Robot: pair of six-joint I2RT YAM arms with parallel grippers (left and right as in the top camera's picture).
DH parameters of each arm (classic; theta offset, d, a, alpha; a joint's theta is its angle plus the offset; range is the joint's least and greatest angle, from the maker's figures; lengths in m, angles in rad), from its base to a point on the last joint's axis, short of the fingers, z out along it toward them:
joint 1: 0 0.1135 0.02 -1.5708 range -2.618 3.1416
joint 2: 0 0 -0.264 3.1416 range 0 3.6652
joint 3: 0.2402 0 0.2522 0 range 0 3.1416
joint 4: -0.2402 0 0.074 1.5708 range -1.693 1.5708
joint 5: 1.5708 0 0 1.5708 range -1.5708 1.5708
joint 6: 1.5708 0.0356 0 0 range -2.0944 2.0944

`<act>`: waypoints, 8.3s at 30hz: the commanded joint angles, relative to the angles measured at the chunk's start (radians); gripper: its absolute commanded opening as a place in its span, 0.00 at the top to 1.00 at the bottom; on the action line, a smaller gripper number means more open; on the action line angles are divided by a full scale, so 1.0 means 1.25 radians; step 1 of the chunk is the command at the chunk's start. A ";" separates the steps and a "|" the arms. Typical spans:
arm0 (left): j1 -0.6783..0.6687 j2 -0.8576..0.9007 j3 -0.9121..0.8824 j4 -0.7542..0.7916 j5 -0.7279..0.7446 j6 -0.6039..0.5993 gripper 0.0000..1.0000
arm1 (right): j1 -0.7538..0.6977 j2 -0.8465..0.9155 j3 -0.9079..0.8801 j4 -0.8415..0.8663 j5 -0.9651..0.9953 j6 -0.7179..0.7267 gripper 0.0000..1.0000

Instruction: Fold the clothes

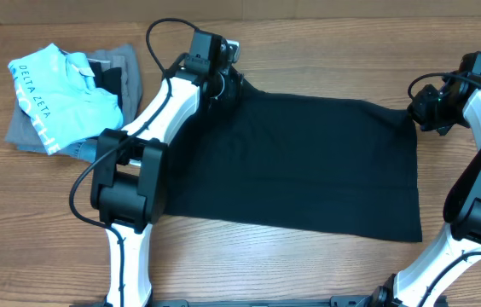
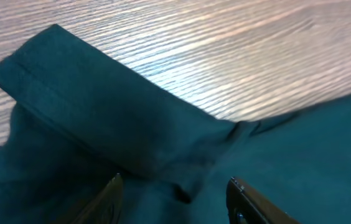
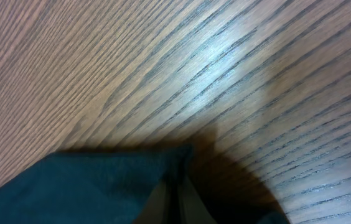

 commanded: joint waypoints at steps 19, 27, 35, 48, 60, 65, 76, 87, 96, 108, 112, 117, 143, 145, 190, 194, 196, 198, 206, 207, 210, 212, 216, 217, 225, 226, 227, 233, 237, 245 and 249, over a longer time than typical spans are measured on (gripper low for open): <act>-0.025 0.059 0.006 0.028 -0.063 0.244 0.52 | 0.002 -0.019 0.014 -0.005 -0.006 0.003 0.96; -0.025 0.060 0.006 0.034 -0.041 0.245 0.68 | 0.002 -0.019 0.014 -0.005 -0.007 0.003 0.96; -0.025 0.040 0.006 0.027 -0.002 0.234 0.96 | 0.002 -0.019 0.014 -0.005 -0.007 0.003 0.96; -0.025 -0.157 0.021 -0.101 -0.005 0.193 0.96 | -0.018 -0.020 0.015 0.043 -0.007 0.003 0.96; -0.071 -0.171 0.020 -0.313 0.018 0.120 0.91 | -0.020 -0.020 0.015 0.046 -0.019 0.003 0.96; -0.081 -0.171 0.020 -0.381 -0.031 0.085 0.83 | -0.020 -0.020 0.015 0.045 -0.019 0.003 0.96; 0.085 -0.130 0.020 -0.157 0.060 0.074 0.46 | -0.020 -0.020 0.015 0.043 -0.041 0.003 0.96; 0.159 0.059 0.020 0.081 0.296 0.070 0.44 | -0.020 -0.020 0.015 0.033 -0.040 0.002 0.96; 0.150 0.145 0.020 0.151 0.292 0.064 0.47 | -0.020 -0.020 0.015 0.018 -0.040 0.002 0.96; 0.151 0.138 0.042 0.158 0.338 0.034 0.96 | -0.020 -0.020 0.015 0.017 -0.039 0.000 0.96; 0.151 0.123 0.050 0.154 0.350 0.030 0.96 | -0.020 -0.020 0.015 0.016 -0.039 -0.001 0.96; 0.158 0.063 0.052 0.143 0.316 0.025 0.87 | -0.020 -0.020 0.015 0.016 -0.039 0.000 0.96; 0.145 0.166 0.052 0.232 0.286 0.026 0.61 | -0.018 -0.020 0.014 -0.011 -0.039 0.000 0.96; 0.145 0.166 0.052 0.262 0.345 0.004 0.77 | -0.018 -0.020 0.014 -0.014 -0.039 0.000 0.96; 0.143 0.163 0.056 0.238 0.233 -0.009 0.96 | -0.018 -0.020 0.014 -0.026 -0.039 -0.001 0.96; 0.152 0.151 0.056 0.215 0.290 -0.035 0.96 | -0.018 -0.020 0.014 -0.026 -0.039 -0.001 0.96; 0.156 0.132 0.056 0.194 0.300 -0.041 0.96 | -0.018 -0.020 0.014 -0.022 -0.039 -0.001 0.96; 0.157 0.100 0.056 0.159 0.298 -0.037 0.96 | -0.018 -0.020 0.014 -0.016 -0.029 0.000 0.96; 0.155 -0.087 0.056 0.011 0.200 0.008 0.96 | -0.030 -0.020 0.015 0.049 -0.012 0.000 0.96; 0.155 -0.101 0.056 -0.002 0.200 0.017 0.96 | -0.030 -0.020 0.014 0.056 -0.012 0.000 0.96; 0.155 -0.130 0.056 -0.039 0.200 0.017 0.96 | -0.030 -0.020 0.014 0.074 -0.013 0.000 0.96; 0.155 -0.143 0.056 -0.071 0.200 0.016 0.96 | -0.030 -0.020 0.014 0.079 -0.012 0.000 0.96; 0.155 -0.170 0.056 -0.167 0.194 0.016 0.96 | -0.031 -0.020 0.014 0.081 -0.012 0.000 0.96; 0.155 -0.173 0.056 -0.181 0.184 0.016 0.96 | -0.031 -0.020 0.014 0.081 -0.011 0.000 0.96; 0.145 -0.197 0.056 -0.417 0.139 -0.004 0.96 | -0.031 -0.020 0.014 0.083 -0.012 0.000 0.96; 0.142 -0.197 0.056 -0.434 0.139 -0.004 0.96 | -0.031 -0.020 0.014 0.084 -0.012 0.000 0.96; 0.138 -0.197 0.056 -0.453 0.137 -0.004 0.96 | -0.031 -0.020 0.014 0.084 -0.012 0.000 0.96; 0.109 -0.195 0.053 -0.511 0.073 -0.004 0.81 | -0.031 -0.020 0.014 0.083 -0.012 0.000 0.96; 0.103 -0.193 0.047 -0.518 0.003 -0.005 0.58 | -0.031 -0.020 0.014 0.081 -0.012 0.000 0.96; 0.114 -0.098 0.010 -0.372 -0.025 0.010 0.39 | -0.031 -0.020 0.014 0.074 -0.012 0.003 0.96; 0.121 -0.017 0.010 -0.278 0.045 0.035 0.45 | -0.031 -0.020 0.014 0.069 -0.013 0.003 0.96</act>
